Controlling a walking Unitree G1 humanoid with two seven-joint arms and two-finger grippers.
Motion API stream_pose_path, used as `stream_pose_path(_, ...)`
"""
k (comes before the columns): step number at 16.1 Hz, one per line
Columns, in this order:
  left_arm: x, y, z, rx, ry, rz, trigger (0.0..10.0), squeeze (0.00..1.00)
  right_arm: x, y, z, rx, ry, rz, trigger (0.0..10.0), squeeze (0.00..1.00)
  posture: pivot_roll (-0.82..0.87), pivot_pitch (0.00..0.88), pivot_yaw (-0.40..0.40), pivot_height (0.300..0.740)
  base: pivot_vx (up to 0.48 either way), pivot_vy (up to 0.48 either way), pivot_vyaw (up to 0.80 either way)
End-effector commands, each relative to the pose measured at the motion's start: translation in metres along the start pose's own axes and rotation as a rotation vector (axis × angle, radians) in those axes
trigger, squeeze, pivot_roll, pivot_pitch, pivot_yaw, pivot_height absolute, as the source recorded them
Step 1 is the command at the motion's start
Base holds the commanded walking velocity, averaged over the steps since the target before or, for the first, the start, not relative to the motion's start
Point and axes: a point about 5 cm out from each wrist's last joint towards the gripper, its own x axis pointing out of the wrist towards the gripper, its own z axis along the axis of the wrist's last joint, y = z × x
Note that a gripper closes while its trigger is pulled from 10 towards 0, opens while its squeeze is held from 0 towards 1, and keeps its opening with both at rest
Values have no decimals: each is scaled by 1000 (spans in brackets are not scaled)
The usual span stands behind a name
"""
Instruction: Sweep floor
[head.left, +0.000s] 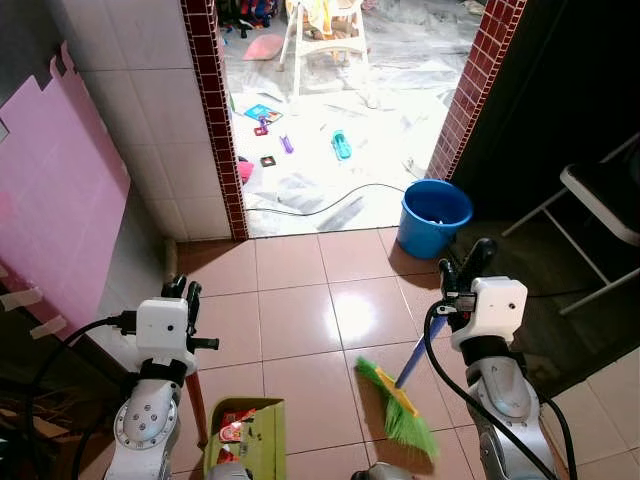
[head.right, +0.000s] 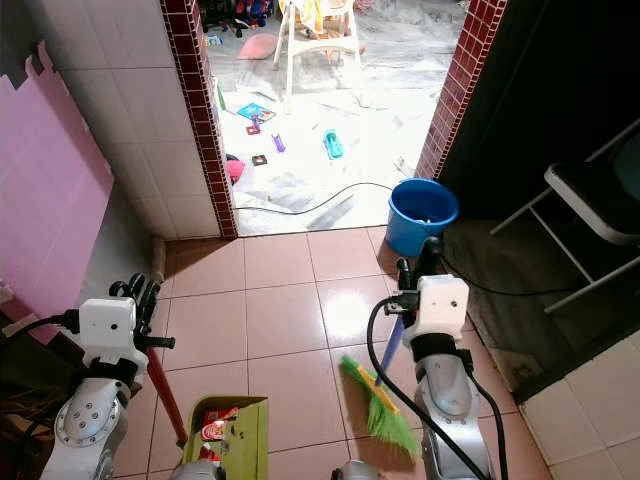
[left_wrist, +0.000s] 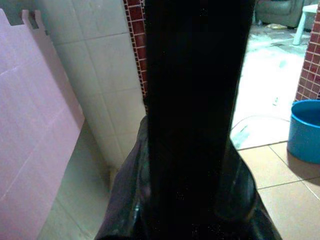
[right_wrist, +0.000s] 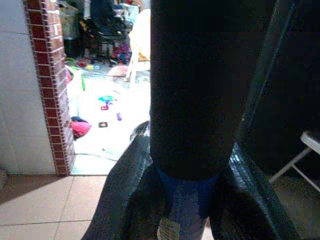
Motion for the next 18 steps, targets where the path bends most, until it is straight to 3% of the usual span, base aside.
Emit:
stream_pose_path(1, -2, 1, -4, 17, 36, -15, 10000, 0, -2, -6, -2, -17, 31, -32, 10000, 0, -27, 0, 1, 740, 0, 0, 0)
stream_pose_path(10, 0, -1, -4, 2, 41, -9, 10000, 0, 9, -3, 0, 58, 45, -67, 10000, 0, -24, 0, 6, 740, 0, 0, 0)
stream_pose_path(18, 2, 4, -9, -4, 59, 19, 10000, 0, 7, -2, -7, 84, 86, -84, 10000, 0, -23, 0, 6, 740, 0, 0, 0)
